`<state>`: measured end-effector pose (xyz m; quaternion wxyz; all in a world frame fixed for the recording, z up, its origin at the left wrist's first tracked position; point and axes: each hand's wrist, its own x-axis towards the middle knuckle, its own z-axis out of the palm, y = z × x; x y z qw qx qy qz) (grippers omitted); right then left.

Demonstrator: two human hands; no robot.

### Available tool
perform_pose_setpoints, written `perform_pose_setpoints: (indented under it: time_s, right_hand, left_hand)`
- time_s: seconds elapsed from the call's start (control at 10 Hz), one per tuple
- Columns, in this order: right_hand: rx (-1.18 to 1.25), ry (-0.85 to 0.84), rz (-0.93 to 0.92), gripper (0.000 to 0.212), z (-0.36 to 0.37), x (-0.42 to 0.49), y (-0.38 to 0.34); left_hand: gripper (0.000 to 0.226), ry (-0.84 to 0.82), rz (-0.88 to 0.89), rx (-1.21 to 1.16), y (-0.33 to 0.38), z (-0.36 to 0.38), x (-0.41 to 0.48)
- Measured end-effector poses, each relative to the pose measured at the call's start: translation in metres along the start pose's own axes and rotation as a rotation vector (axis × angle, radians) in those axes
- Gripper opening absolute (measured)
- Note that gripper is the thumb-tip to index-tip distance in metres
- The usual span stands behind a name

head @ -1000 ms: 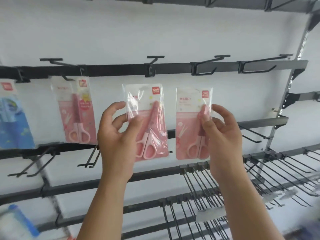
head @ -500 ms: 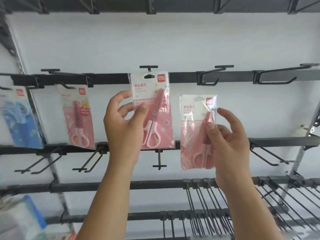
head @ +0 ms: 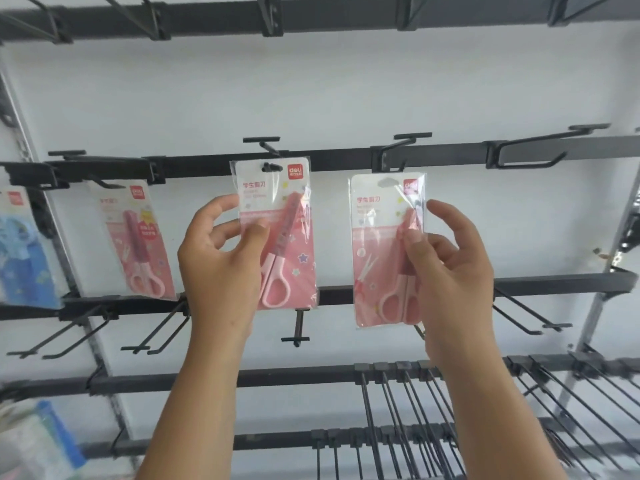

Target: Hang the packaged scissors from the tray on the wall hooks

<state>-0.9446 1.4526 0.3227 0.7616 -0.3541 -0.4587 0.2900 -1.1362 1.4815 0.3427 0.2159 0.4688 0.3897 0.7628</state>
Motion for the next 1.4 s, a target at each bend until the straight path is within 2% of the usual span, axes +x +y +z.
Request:
perform_pose_setpoints:
  time_s: [0.3, 0.5, 0.8, 0.9, 1.2, 1.3, 1.4]
  right_hand:
    - [-0.083, 0.08, -0.123, 0.021, -0.008, 0.02, -0.014]
    - [-0.198, 0.087, -0.088, 0.027, -0.01, 0.028, -0.015]
    - [-0.326, 0.046, -0.099, 0.016, -0.008, 0.03, -0.004]
    - [-0.323, 0.043, -0.082, 0.02, -0.006, 0.033, 0.007]
    - [-0.328, 0.001, -0.059, 0.027, -0.016, 0.032, 0.003]
    - [-0.356, -0.002, -0.111, 0.031, -0.029, 0.026, -0.005]
    - [-0.319, -0.021, -0.1, 0.026, -0.041, 0.016, -0.018]
  left_hand:
    - [0.029, 0.011, 0.055, 0.203, 0.0, -0.009, 0.004]
    - [0.029, -0.016, 0.043, 0.164, -0.017, 0.005, 0.006]
    - [0.028, -0.011, 0.017, 0.088, -0.031, 0.005, 0.007]
    - [0.029, -0.019, 0.019, 0.09, -0.033, 0.005, 0.006]
    - [0.032, -0.033, 0.019, 0.162, -0.029, 0.002, 0.003]
    - [0.03, -0.013, 0.036, 0.182, -0.025, -0.005, -0.007]
    - [0.034, 0.015, 0.056, 0.282, -0.019, -0.011, -0.021]
